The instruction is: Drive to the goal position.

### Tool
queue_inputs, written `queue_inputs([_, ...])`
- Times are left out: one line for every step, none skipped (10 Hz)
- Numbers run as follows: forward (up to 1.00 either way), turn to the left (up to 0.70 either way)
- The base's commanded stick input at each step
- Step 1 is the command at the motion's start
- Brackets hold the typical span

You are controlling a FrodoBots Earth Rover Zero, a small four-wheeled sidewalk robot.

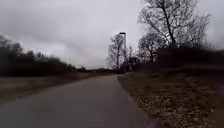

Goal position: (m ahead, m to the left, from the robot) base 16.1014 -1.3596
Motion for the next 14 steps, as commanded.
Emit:
queue_inputs([1.00, 0.00])
queue_inputs([1.00, 0.00])
queue_inputs([1.00, 0.00])
queue_inputs([1.00, 0.00])
queue_inputs([1.00, 0.06])
queue_inputs([1.00, 0.38])
queue_inputs([1.00, 0.40])
queue_inputs([1.00, 0.40])
queue_inputs([1.00, 0.40])
queue_inputs([1.00, 0.10])
queue_inputs([1.00, 0.00])
queue_inputs([1.00, 0.00])
queue_inputs([1.00, 0.00])
queue_inputs([1.00, 0.00])
